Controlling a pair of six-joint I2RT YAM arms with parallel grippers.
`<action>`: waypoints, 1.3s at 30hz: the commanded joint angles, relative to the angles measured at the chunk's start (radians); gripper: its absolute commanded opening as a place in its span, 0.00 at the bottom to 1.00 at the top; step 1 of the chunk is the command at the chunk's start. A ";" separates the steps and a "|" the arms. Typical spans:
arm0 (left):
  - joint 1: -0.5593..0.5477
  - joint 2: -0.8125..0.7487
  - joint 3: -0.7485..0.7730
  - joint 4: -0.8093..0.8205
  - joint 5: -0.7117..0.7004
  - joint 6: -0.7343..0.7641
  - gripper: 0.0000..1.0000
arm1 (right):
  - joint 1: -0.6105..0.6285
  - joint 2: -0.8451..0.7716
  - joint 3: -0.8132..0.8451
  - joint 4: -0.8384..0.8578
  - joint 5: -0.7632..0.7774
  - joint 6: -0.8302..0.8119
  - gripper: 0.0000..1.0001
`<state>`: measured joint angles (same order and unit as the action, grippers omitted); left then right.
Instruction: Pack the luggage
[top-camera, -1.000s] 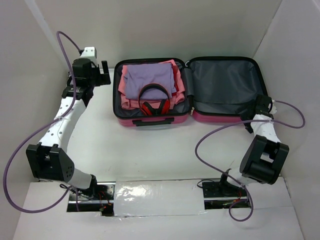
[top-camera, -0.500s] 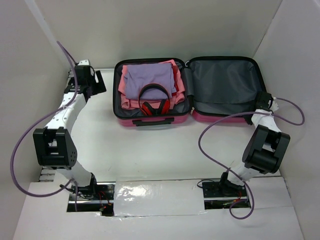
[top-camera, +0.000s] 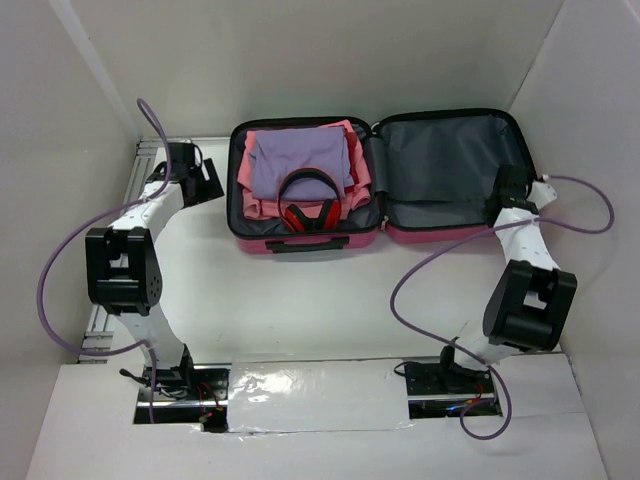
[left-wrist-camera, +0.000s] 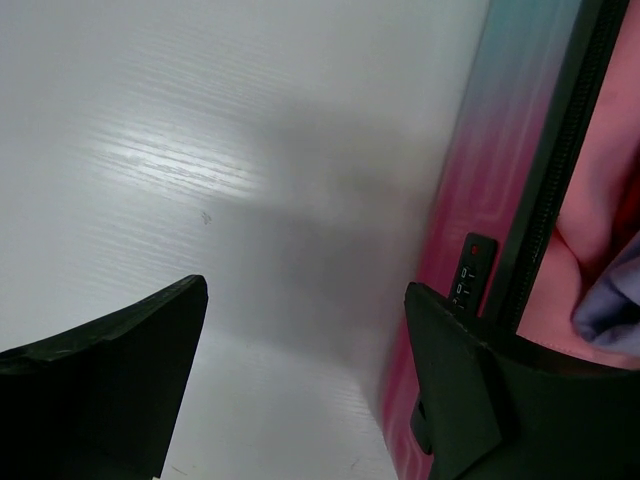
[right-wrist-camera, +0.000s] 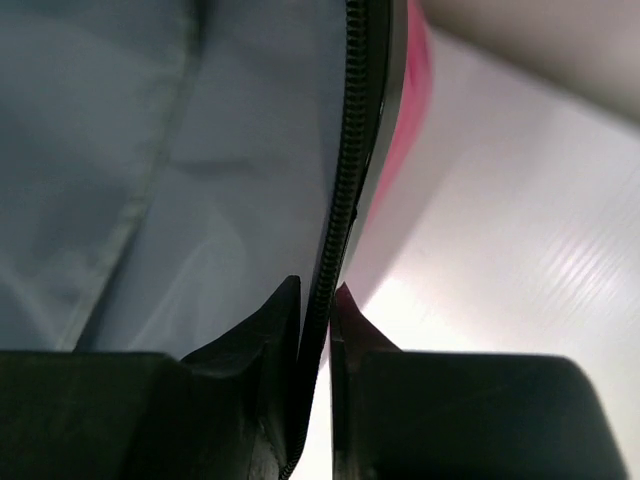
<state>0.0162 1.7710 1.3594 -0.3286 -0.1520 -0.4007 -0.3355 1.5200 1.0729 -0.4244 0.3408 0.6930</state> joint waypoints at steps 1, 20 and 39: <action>0.004 0.033 0.027 0.039 0.051 -0.041 0.92 | 0.177 -0.132 0.134 0.157 0.047 -0.213 0.00; -0.061 0.159 0.018 0.100 0.170 -0.018 0.86 | 1.002 -0.192 0.245 0.475 0.040 -0.699 0.00; -0.111 0.167 0.001 0.037 0.180 -0.027 0.84 | 1.224 0.052 0.591 0.059 0.426 -0.376 0.01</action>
<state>-0.0422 1.9064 1.3720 -0.1783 -0.0551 -0.4267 0.9371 1.5757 1.5314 -0.1181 0.6121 0.0399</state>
